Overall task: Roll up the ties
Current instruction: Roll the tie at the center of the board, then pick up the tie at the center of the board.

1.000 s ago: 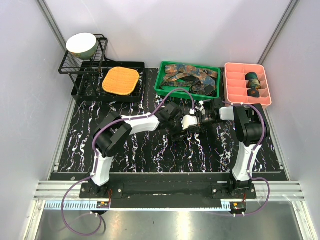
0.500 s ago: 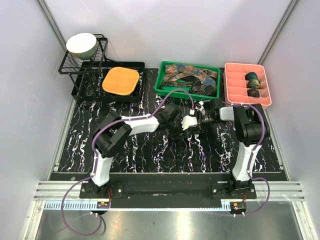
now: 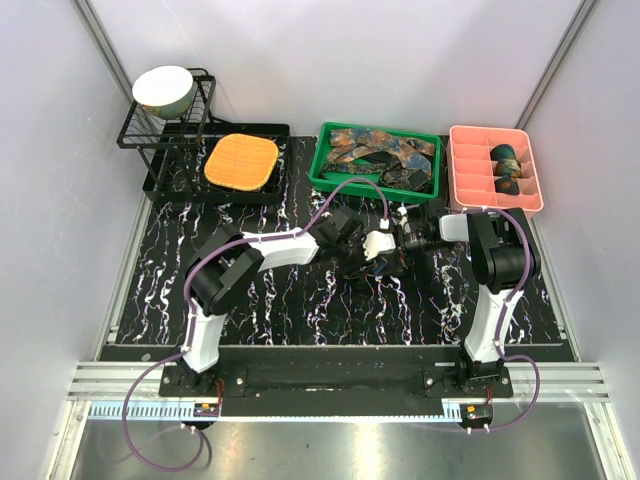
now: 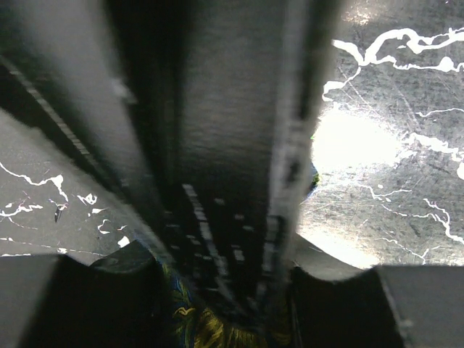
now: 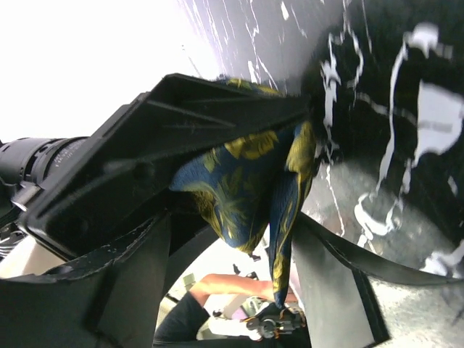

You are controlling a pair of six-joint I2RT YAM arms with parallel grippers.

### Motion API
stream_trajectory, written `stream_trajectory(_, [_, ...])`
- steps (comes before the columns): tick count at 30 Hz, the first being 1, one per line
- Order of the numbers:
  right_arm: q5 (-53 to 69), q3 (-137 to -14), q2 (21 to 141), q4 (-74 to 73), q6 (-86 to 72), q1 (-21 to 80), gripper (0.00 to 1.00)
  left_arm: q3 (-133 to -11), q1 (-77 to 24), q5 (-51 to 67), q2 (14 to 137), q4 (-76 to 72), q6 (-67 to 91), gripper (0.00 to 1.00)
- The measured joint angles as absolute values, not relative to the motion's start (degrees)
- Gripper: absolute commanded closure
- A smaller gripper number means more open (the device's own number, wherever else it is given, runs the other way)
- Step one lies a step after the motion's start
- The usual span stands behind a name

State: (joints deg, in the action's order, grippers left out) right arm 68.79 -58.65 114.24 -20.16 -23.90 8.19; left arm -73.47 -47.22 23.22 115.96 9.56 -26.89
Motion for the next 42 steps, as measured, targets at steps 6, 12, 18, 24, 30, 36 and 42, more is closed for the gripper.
stream_trajectory(6, [68.4, -57.6, 113.2, -21.4, -25.0, 8.1, 0.41, -73.5, -47.3, 22.8, 116.0, 9.6, -26.5, 1.00])
stream_trajectory(12, [67.0, -58.7, 113.2, -22.4, -25.4, 8.1, 0.42, -73.6, -47.4, 22.7, 116.0, 9.6, -26.5, 1.00])
stream_trajectory(18, [66.5, -59.7, 113.3, -22.4, -24.8, 8.1, 0.50, -73.7, -47.4, 22.7, 116.0, 9.6, -26.5, 1.00])
stream_trajectory(24, [65.6, -59.7, 113.6, -23.0, -22.4, 8.1, 0.77, -73.7, -47.5, 22.7, 116.0, 9.6, -27.0, 1.00])
stream_trajectory(30, [65.0, -60.4, 113.8, -24.4, -19.6, 8.1, 1.00, -73.7, -47.6, 22.7, 116.0, 9.3, -27.5, 0.98])
stream_trajectory(36, [64.4, -61.4, 113.8, -26.7, -16.2, 8.1, 0.84, -73.7, -47.7, 22.7, 116.0, 9.1, -28.2, 1.00])
stream_trajectory(42, [61.9, -62.9, 113.8, -29.0, -13.7, 8.1, 0.36, -73.7, -47.8, 22.9, 116.0, 9.0, -28.8, 1.00])
